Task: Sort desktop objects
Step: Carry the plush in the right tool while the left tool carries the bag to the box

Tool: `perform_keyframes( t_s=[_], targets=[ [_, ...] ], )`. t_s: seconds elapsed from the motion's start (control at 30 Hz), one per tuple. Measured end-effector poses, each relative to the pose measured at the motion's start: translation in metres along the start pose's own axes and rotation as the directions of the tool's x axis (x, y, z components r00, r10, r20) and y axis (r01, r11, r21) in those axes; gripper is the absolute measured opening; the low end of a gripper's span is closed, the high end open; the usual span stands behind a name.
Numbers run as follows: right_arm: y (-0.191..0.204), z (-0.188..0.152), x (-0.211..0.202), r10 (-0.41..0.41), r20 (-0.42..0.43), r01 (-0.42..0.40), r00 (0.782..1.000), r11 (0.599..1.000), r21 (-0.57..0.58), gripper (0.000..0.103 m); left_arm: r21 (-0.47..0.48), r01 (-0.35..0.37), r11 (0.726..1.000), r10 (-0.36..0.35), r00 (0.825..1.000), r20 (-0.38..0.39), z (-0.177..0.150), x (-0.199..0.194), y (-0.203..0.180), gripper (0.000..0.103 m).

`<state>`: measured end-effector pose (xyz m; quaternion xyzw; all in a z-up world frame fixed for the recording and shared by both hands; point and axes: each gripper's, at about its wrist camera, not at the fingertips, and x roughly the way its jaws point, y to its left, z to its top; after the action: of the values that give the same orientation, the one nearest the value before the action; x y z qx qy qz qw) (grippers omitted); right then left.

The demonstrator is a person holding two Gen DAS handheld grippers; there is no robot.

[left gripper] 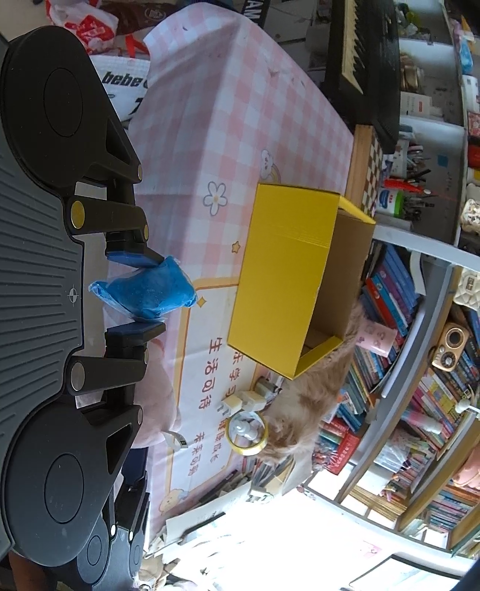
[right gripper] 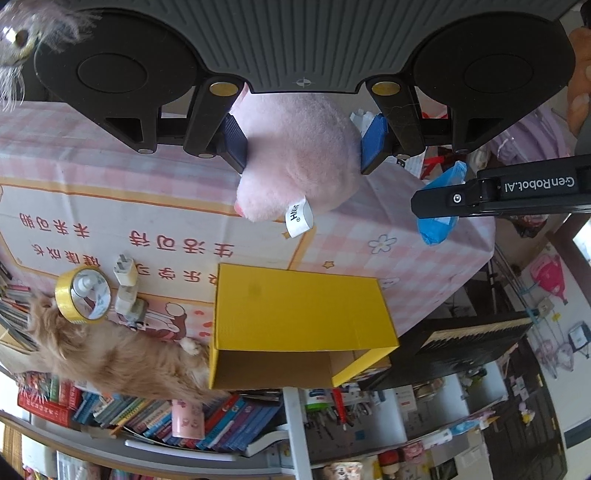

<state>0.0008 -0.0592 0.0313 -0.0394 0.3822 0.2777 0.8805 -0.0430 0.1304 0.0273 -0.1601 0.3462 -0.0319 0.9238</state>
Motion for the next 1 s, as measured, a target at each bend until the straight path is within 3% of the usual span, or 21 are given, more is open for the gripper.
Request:
perform_keyframes(
  t_s=[1.0],
  targets=[
    [0.024, 0.016, 0.017, 0.016, 0.024, -0.015, 1.0, 1.0, -0.015, 0.06, 0.038, -0.013, 0.999, 0.013, 1.0, 0.008, 0.011, 0.002, 0.018, 0.029]
  ],
)
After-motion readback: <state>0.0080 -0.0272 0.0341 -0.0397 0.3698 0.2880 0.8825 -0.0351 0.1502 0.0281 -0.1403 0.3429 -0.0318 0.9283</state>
